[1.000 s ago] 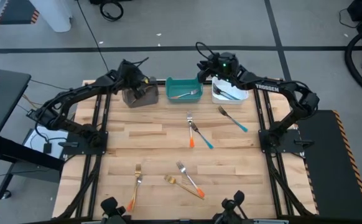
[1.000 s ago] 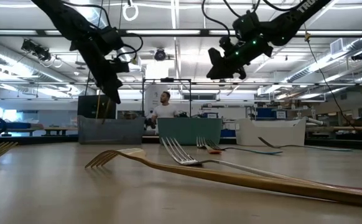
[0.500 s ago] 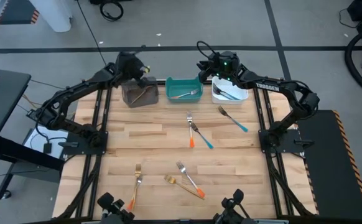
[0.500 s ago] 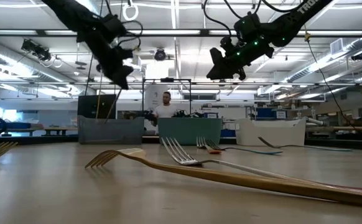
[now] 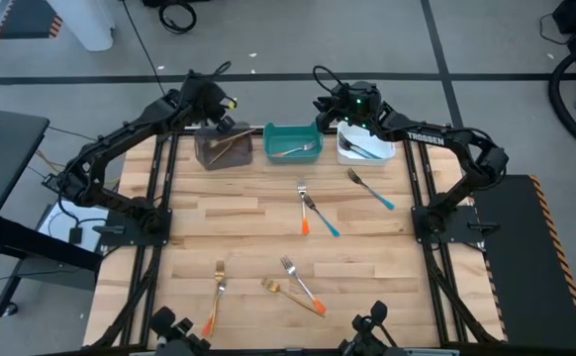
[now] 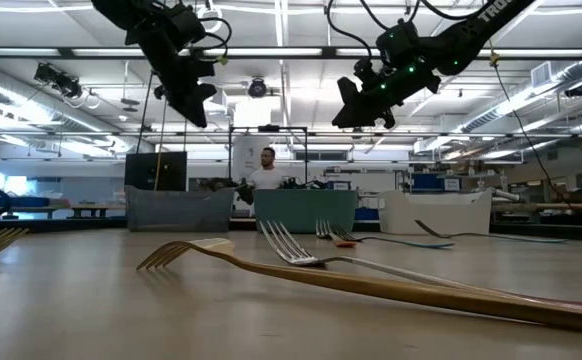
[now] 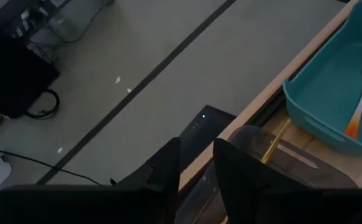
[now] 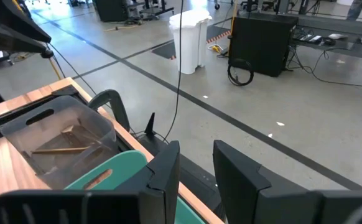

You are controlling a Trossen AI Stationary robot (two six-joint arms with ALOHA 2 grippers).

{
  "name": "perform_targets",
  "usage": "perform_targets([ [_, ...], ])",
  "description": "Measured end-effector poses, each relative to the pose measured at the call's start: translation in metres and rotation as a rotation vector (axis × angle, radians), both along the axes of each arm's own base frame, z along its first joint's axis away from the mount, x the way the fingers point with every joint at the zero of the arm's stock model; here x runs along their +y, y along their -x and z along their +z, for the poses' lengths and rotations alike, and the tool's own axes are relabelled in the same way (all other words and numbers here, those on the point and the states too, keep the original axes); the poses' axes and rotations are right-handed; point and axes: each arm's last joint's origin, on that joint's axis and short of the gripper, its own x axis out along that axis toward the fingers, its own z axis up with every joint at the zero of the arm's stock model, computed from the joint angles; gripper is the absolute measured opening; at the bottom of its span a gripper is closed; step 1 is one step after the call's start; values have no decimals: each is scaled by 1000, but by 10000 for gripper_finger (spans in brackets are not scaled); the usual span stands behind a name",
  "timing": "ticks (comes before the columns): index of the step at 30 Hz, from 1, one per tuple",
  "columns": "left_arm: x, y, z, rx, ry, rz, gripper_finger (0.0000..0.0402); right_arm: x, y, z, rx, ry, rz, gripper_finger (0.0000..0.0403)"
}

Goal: Sort silverware by color (type)
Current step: Put the blue fork into the white bin

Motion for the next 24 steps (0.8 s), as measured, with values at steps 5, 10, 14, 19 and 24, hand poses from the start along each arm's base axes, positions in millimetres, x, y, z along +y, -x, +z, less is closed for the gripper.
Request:
perform_targets([
  [5, -3, 2, -4, 3, 58, 32, 105, 0, 0, 0, 0, -1, 2, 105],
  [10, -8, 6, -10, 4, 159, 63, 105, 5, -1, -5, 14, -73, 147, 105],
  [14, -15, 1, -10, -109, 264, 0, 105, 11, 1, -16, 90, -186, 191, 105],
  [19, -38, -5, 11, -377, 407, -136, 105, 30, 7, -18, 188, -313, 206, 103],
  [24, -70, 4, 48, -556, 365, -277, 105, 55, 7, -15, 296, -322, 189, 95],
])
